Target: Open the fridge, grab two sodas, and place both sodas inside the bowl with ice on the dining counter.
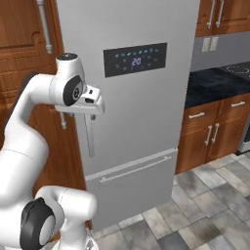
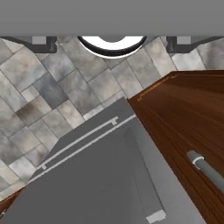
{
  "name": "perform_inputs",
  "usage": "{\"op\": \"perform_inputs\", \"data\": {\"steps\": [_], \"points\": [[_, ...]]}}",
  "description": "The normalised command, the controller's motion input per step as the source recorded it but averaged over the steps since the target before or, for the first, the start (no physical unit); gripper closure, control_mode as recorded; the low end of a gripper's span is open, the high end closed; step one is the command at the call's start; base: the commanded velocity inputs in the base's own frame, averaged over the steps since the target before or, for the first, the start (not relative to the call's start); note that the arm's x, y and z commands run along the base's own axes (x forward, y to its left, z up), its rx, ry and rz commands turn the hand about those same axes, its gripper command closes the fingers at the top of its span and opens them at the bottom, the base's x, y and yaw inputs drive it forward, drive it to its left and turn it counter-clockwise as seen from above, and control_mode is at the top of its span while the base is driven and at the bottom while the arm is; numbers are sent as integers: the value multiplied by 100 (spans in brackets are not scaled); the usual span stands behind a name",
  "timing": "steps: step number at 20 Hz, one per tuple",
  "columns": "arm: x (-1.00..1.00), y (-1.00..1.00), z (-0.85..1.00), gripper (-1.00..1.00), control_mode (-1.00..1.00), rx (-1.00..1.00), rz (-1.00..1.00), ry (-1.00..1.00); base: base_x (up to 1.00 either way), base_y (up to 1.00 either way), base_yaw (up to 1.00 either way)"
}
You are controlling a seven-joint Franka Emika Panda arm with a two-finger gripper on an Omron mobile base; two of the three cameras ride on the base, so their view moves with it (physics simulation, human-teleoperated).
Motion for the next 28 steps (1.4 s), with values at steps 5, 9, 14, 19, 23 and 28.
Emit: {"op": "perform_inputs", "data": {"steps": [5,9,14,19,23,28], "points": [[0,0,0,-100,100,0,0,0,47,34,-21],[0,0,0,-100,100,0,0,0,25,27,-12],[-23,-11,-49,-100,-100,0,2,-8,0,2,-2],[-64,-44,-100,-100,-100,5,22,-27,0,0,0],[-16,-20,-66,-100,-100,8,28,-37,0,0,0],[13,1,-37,-100,-100,9,37,-36,0,0,0]]}}
